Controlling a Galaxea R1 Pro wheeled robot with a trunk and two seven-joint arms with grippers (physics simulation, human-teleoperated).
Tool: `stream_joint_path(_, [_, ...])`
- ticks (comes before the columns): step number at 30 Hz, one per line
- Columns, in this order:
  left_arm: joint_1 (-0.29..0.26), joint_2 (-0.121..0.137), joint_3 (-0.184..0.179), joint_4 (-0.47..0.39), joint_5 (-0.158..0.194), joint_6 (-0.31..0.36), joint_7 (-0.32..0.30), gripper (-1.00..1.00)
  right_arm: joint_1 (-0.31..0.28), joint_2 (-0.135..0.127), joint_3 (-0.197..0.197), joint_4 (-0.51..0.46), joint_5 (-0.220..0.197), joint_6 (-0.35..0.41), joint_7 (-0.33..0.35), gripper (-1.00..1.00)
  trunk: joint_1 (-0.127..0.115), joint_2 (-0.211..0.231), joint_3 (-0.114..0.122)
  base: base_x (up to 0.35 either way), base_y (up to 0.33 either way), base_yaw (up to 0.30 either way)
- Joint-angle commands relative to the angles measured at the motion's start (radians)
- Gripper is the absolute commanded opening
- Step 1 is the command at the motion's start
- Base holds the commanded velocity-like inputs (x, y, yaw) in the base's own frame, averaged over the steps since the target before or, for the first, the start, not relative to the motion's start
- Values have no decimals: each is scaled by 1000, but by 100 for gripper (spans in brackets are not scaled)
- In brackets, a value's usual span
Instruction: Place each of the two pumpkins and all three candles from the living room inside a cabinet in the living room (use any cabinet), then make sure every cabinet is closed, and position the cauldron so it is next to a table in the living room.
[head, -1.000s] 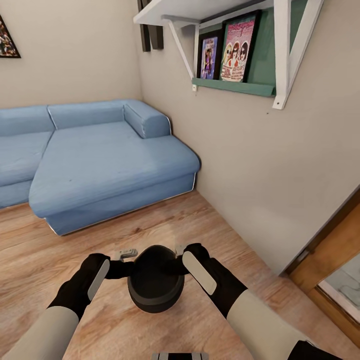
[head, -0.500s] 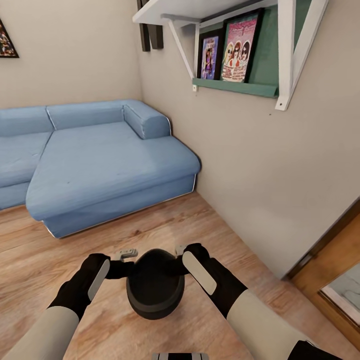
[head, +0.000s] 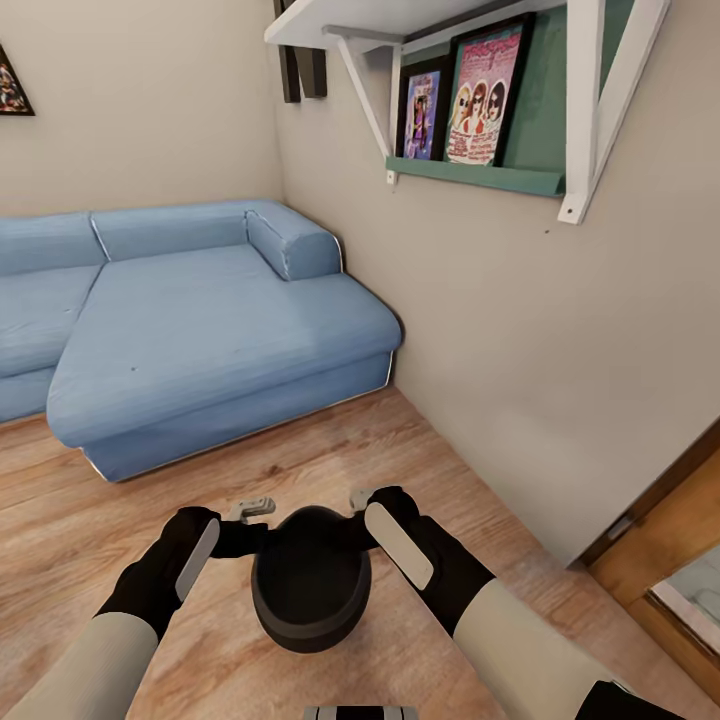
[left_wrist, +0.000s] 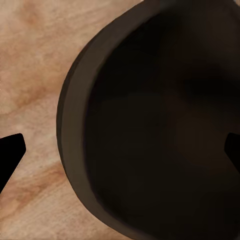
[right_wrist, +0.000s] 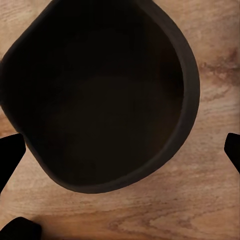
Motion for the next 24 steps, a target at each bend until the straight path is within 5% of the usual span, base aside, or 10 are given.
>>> stream_joint_path(1, [0, 1, -2, -1, 0, 3, -1, 100, -1, 0, 1, -1, -10, 1, -10, 100, 0, 0, -1, 29, 12, 0])
stream_joint_path(24, [0, 0, -2, -1, 0, 3, 2, 100, -1, 0, 0, -1, -9, 1, -10, 100, 3, -2, -28, 3, 1, 0])
